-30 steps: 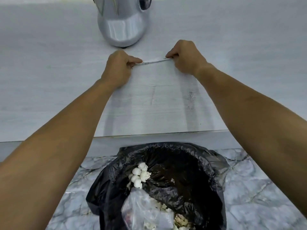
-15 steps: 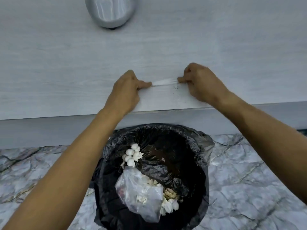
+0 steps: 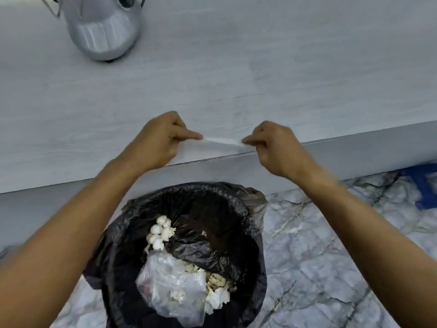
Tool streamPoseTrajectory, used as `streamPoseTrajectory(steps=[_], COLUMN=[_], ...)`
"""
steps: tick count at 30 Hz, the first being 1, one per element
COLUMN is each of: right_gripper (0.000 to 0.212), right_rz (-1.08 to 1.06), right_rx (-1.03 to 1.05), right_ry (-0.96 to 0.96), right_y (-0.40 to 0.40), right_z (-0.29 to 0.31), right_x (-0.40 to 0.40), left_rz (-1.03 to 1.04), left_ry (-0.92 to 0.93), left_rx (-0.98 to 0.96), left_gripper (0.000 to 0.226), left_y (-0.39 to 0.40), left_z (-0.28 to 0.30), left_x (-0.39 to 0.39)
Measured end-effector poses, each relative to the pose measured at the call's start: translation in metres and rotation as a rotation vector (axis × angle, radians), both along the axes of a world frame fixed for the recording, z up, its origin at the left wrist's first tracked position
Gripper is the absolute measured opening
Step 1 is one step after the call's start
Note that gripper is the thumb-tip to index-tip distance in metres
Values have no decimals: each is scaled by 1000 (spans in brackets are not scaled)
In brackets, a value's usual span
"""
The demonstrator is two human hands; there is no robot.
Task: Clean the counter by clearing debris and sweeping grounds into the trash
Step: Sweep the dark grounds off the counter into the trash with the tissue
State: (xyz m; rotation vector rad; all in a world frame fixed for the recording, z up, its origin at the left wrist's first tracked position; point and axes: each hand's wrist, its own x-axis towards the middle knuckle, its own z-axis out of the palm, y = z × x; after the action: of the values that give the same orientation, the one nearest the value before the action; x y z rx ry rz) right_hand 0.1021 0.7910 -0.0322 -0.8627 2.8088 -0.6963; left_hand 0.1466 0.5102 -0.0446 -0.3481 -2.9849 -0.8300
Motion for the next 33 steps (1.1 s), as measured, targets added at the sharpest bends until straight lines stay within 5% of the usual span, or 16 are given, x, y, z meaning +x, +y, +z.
streamPoseTrajectory(steps=[7,13,27,33], right_gripper=[33,36,30,35], right_rz=[-317,-321,-135,25], right_rx=[-27,118,76,35], right_ry=[18,112,180,-124], right_y=[-3,0,-23,-28], right_z=[11,-21,-42,-52], right_x=[-141,-157,19,133], left_rz=[22,37,-79,-180], left_ry=[47,45,18,-212], left_rx=[-57,-53,-25,27], left_gripper=[33,30,26,61], left_y=[25,40,-12,-33], left_z=[4,-12,-18,-35], left_x=[-166,-204,-24,105])
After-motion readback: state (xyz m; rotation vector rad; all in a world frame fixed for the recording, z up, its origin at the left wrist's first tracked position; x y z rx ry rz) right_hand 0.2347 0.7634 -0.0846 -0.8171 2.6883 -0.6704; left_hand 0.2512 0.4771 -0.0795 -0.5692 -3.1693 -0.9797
